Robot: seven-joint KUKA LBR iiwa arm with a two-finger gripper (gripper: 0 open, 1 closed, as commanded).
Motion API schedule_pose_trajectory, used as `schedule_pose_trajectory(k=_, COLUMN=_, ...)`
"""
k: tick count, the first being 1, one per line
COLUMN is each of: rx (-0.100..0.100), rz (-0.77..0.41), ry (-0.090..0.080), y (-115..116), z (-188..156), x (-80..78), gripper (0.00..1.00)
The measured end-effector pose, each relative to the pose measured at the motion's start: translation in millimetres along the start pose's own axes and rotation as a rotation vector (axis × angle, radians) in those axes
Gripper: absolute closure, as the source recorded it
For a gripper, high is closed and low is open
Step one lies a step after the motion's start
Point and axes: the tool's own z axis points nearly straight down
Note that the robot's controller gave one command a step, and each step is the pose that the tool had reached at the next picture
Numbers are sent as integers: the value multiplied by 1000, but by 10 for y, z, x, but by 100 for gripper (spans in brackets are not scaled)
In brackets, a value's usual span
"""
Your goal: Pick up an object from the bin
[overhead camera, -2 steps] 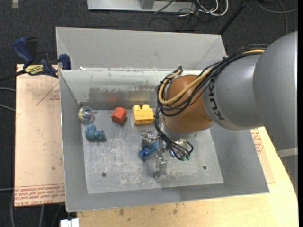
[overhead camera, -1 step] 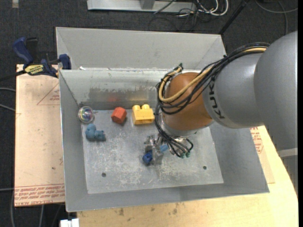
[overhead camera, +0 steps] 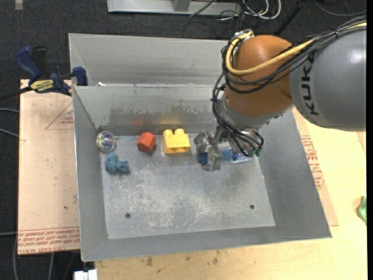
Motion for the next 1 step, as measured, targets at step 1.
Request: schedule_pose_trajectory(k=1, rx=-2, rz=158, ry=9, y=-55, z=275, x=-341, gripper=100)
